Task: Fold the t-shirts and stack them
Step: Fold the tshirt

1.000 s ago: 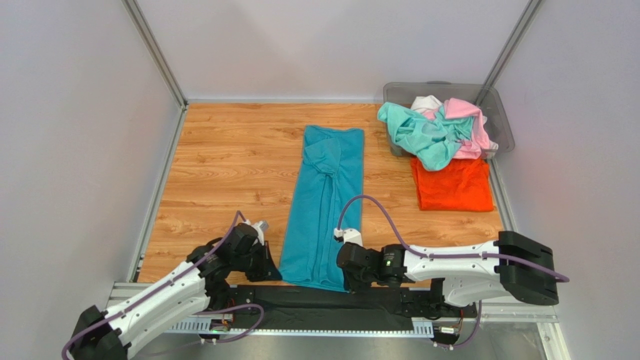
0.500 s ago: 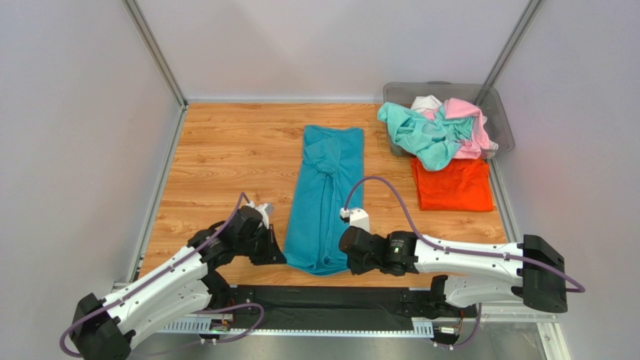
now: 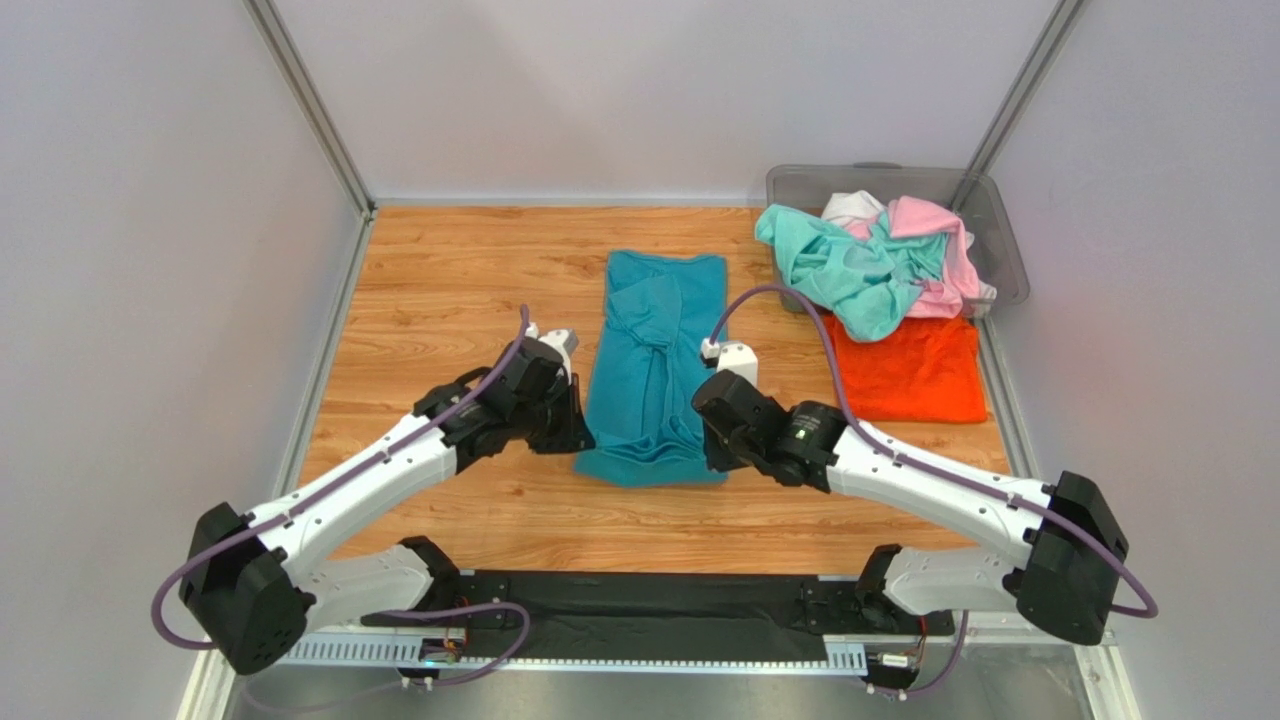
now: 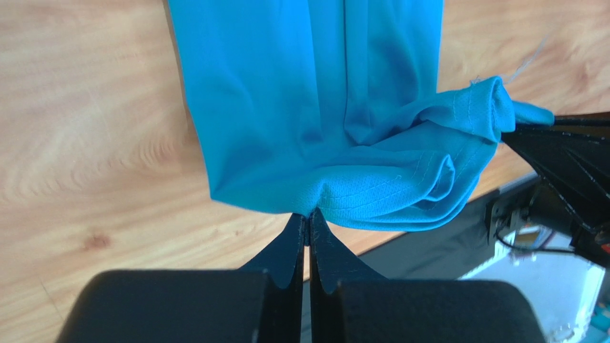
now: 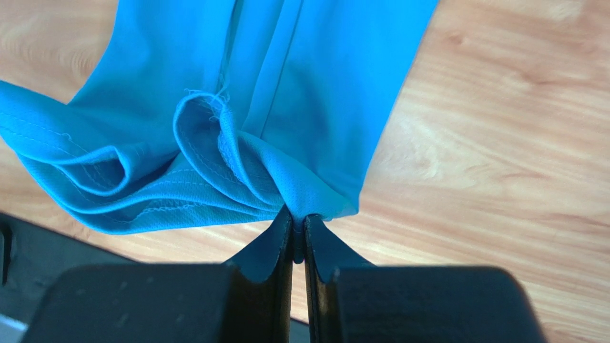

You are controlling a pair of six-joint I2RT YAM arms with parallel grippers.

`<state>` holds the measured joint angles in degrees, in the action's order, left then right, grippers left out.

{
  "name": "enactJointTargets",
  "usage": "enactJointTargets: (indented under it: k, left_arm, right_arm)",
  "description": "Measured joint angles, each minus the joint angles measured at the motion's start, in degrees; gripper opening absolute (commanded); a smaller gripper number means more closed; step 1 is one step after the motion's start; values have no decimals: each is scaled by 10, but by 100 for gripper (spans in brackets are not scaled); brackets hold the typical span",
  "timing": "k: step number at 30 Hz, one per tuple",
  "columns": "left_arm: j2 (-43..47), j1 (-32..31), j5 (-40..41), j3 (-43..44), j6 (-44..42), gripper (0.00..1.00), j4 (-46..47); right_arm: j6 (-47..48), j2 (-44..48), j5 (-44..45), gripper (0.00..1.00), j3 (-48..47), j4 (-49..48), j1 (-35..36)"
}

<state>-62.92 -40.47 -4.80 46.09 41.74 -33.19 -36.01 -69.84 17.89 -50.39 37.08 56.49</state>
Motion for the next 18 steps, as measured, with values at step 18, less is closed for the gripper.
enactJointTargets:
  k: [18]
  left_arm:
    - [-230, 107, 2, 218, -72, 0, 18]
  right_arm:
    - [96, -114, -77, 7, -114, -43, -177]
